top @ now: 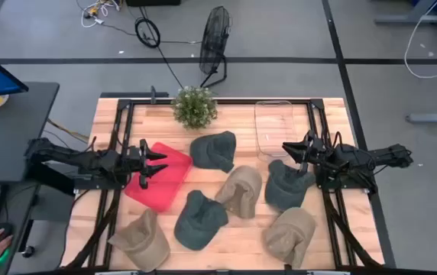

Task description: Pick & Place hat

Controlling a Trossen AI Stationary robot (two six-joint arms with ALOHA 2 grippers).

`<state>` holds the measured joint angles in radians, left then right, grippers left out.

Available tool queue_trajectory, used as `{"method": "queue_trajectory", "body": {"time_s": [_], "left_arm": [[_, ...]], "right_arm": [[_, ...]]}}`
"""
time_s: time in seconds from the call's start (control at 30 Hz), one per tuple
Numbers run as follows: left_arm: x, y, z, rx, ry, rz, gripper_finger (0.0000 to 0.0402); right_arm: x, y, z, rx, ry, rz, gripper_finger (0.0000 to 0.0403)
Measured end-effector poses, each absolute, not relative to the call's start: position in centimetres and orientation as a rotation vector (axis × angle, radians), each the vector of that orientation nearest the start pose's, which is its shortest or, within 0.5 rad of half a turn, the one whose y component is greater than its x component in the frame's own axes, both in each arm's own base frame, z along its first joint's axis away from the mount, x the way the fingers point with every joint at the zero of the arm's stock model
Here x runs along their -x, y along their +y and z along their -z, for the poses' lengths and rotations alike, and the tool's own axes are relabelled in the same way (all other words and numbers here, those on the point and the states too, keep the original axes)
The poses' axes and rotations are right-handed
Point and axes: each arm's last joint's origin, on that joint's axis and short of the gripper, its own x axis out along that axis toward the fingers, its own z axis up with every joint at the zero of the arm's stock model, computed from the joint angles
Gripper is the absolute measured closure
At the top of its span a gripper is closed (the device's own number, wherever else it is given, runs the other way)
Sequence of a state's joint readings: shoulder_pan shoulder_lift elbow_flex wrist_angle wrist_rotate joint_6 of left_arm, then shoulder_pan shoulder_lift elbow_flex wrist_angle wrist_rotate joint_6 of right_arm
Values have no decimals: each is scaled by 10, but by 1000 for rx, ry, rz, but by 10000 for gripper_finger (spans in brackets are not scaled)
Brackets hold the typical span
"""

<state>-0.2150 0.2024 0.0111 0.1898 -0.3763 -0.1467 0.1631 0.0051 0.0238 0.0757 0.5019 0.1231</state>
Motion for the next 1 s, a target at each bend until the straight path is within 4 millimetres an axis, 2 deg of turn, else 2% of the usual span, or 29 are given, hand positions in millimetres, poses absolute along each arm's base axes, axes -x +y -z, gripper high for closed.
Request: {"method": "queue_trajectory", "body": {"time_s": [0.3, 0.5, 0.6, 0.83, 1.0], "left_arm": [[-106, -12, -195, 193, -84, -155, 225], [-107, -12, -211, 196, -92, -166, 225], [-112, -13, -226, 186, -61, -170, 225], [-141, -15, -265, 129, 120, -217, 225], [-175, -14, -279, 111, 215, -270, 225]], "right_arm": [[-93, 3, -187, -191, -196, 259, 277], [-92, 4, -196, -169, -282, 197, 268], [-93, 5, -199, -168, -300, 174, 268], [-104, 8, -231, -150, -235, 152, 267], [-131, 13, -254, -154, -42, 126, 267]]}}
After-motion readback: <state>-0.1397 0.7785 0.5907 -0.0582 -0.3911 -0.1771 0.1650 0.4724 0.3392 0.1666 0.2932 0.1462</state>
